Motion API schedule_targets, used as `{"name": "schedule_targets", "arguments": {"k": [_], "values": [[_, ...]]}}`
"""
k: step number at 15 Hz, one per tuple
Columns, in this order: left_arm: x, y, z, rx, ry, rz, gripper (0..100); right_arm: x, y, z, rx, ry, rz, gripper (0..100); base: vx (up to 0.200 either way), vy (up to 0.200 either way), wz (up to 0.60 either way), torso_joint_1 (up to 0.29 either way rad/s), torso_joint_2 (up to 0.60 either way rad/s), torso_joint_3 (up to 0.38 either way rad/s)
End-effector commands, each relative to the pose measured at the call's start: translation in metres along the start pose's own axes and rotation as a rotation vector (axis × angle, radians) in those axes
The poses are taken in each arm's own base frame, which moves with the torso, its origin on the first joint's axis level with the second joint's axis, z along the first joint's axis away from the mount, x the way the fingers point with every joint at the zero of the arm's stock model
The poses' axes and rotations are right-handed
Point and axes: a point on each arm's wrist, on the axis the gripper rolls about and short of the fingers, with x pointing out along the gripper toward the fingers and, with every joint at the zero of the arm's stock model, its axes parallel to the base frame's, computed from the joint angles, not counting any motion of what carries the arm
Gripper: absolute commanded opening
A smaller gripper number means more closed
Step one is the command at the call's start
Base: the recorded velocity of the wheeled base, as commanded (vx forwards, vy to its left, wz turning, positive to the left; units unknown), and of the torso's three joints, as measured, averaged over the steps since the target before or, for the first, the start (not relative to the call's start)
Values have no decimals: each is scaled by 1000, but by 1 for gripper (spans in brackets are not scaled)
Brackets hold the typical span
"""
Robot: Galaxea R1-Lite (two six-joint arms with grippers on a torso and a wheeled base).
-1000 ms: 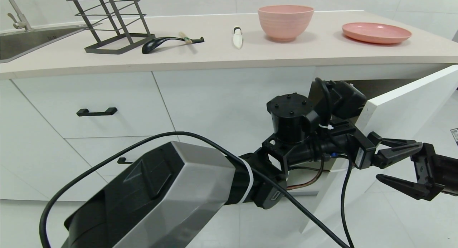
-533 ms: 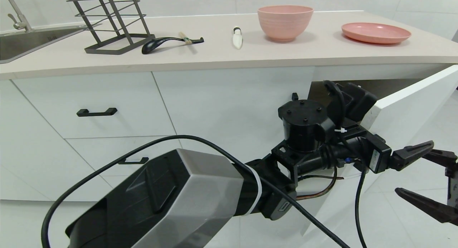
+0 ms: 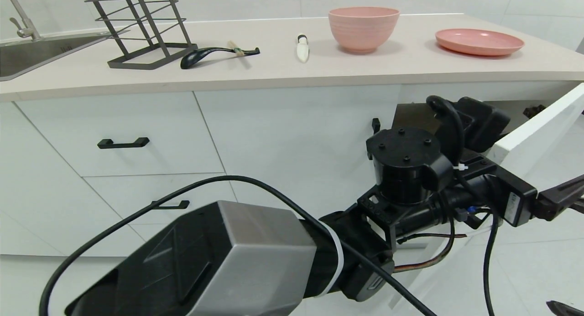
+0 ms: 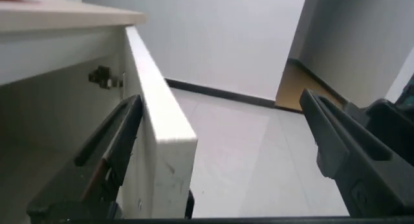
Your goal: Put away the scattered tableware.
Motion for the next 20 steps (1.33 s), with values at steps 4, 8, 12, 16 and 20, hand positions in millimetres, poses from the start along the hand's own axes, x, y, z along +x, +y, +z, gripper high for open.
{"name": "schedule_targets", "arguments": {"k": [4,8,12,16,20], "values": [[3,-8,-8,-18,31,5,100,-15,24,34,-149,-66,-61,100,0,0,0,0,0,0],[0,6,-24,-48,62,14,100,-21,42,22,4,21,-33,100,0,0,0,0,0,0],[-1,11,-51,-65,107,9,100,-23,48,12,113,87,-47,100,0,0,0,0,0,0],[7,17,-54,-83,69,8,100,-23,49,13,109,86,-48,100,0,0,0,0,0,0],[11,9,-59,-87,69,-6,100,-22,45,18,72,67,-53,100,0,0,0,0,0,0]]}}
